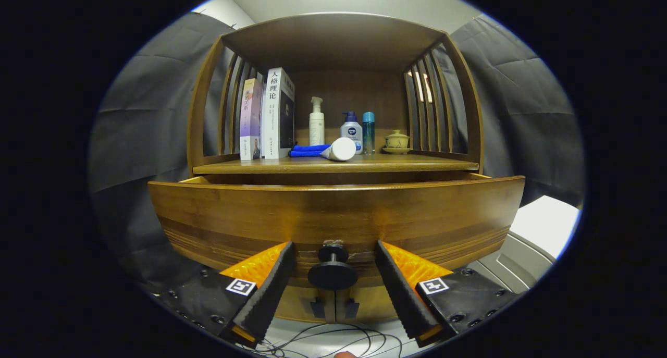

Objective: Pull open the drawer, take out the items inside it, and place them on the countertop above the cabinet.

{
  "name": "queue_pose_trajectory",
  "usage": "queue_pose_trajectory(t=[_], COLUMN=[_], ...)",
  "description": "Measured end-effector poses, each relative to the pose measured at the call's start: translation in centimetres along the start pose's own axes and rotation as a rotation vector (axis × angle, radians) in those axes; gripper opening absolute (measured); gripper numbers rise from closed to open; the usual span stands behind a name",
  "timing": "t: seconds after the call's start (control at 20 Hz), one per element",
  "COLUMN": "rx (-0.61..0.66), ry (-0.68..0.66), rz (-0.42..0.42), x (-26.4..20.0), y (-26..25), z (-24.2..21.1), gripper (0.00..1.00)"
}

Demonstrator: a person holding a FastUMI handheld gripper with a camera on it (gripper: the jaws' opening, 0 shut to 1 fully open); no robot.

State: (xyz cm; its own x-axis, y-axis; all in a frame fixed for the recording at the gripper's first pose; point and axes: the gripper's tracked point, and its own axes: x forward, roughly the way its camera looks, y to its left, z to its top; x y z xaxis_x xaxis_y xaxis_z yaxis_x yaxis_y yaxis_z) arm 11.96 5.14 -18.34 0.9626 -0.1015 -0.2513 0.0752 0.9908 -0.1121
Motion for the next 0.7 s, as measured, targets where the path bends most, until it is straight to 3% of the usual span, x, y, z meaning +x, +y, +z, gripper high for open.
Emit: queue_pose_trajectory(t=[0.7], rx=[0.004], ry=[0.001], rz=[0.009], x=[5.9], y=[-0.2], z=[1.2], gripper=[0.98])
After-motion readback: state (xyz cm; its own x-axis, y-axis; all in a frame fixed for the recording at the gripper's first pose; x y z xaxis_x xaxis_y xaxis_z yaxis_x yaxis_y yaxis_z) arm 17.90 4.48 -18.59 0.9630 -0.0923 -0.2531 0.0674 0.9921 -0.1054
